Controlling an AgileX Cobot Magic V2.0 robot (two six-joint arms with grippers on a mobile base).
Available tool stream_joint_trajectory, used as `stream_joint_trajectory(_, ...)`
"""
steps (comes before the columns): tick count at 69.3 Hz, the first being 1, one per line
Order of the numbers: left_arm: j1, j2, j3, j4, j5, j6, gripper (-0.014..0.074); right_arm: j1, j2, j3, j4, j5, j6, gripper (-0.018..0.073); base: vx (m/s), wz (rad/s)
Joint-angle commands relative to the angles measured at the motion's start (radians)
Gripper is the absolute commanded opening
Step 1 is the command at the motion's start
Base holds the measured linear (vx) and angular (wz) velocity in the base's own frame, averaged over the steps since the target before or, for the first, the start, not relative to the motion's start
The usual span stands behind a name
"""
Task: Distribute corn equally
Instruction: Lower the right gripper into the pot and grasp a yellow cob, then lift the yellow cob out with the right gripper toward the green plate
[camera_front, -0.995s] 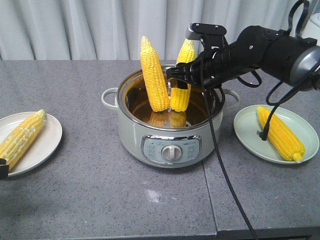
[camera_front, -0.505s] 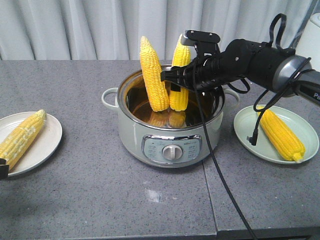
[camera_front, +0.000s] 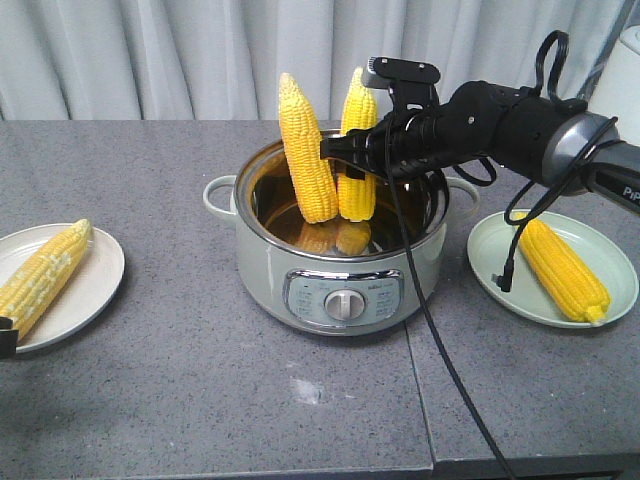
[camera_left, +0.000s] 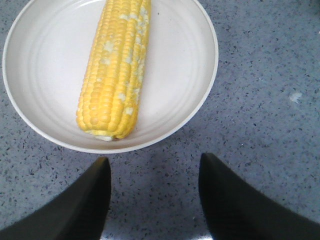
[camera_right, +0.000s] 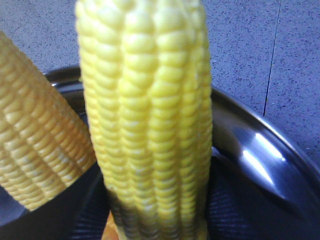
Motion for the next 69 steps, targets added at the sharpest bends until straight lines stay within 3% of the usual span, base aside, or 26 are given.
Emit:
stream_joint_trajectory(1, 0.001, -0.017, -0.023, -0.015, -0.052, -0.006, 0.0391, -0.005, -0.051, -0.033, -0.004, -0.078, -0.028, 0.0239, 0.0, 0.0)
stream_joint_trajectory(27, 0.001, -0.017, -0.023, -0.015, -0.052, -0.006, 0.0391, -0.005, -0.102, -0.033, -0.005, -0.021, -0.13, 0.0244, 0.0, 0.0)
stream_joint_trajectory(48, 0.001, -0.017, -0.023, -0.015, -0.052, -0.006, 0.0391, -0.008, -0.247, -0.033, -0.012, 0.037, -0.134, 0.0245, 0.0, 0.0)
stream_joint_trajectory(60, 0.001, -0.017, -0.023, -0.015, -0.052, -0.006, 0.0391, -0.008, -0.347, -0.033, -0.087, 0.086, -0.098, 0.0245, 0.0, 0.0)
stream_joint_trajectory(69, 0.001, -0.017, -0.023, -0.015, -0.052, -0.006, 0.0391, -0.008, -0.416, -0.033, -0.253, 0.16, -0.023, 0.0245, 0.0, 0.0)
